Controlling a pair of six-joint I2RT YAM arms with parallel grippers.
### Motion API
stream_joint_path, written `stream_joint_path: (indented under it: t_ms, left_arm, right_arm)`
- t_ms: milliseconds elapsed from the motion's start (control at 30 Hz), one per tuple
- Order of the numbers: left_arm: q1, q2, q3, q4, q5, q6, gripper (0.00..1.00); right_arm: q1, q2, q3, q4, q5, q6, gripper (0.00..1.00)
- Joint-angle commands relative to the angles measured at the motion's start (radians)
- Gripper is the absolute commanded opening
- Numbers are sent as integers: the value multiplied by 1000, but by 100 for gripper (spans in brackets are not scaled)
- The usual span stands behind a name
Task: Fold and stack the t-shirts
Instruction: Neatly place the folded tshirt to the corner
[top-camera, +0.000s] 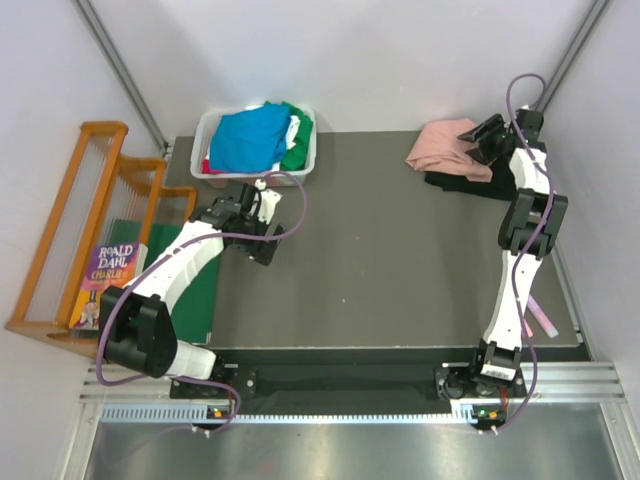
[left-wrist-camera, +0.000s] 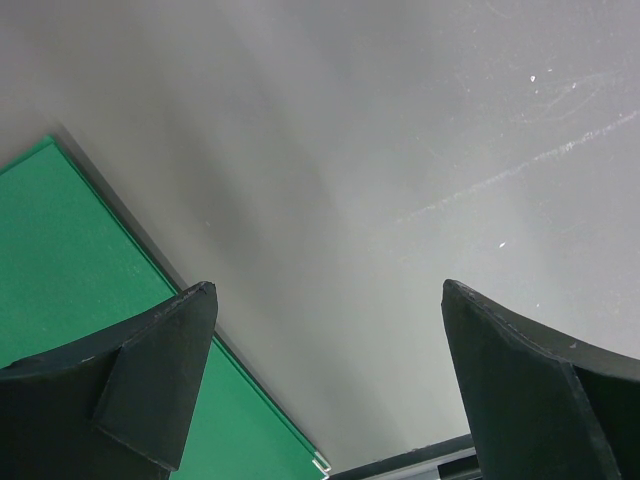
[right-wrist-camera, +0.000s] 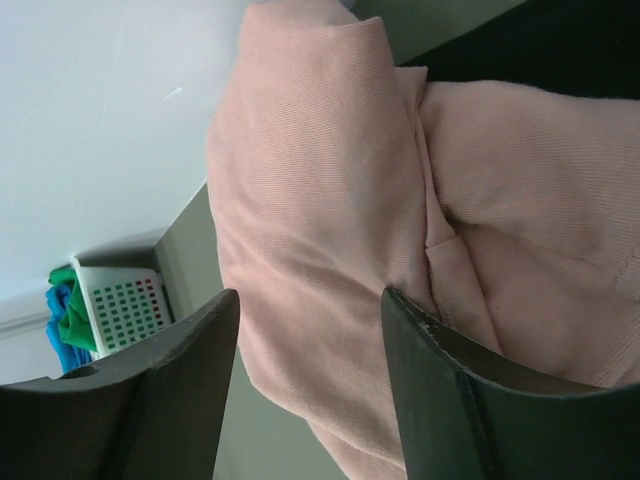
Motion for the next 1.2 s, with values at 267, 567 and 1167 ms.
stream_joint_path:
  t_ms: [267,567,1167]
  left_arm:
    - [4,-36,-15,-5,-7,6,98]
    - [4,-30,-13,-2,3,5,98]
    - [4,-28,-12,-2,6,3,98]
  right_arm:
    - [-47,-78,-24,11,21,-34,61]
    - [-74,-104,-67,34,10,-17,60]
    - [-15,-30,39,42,-46,29,49]
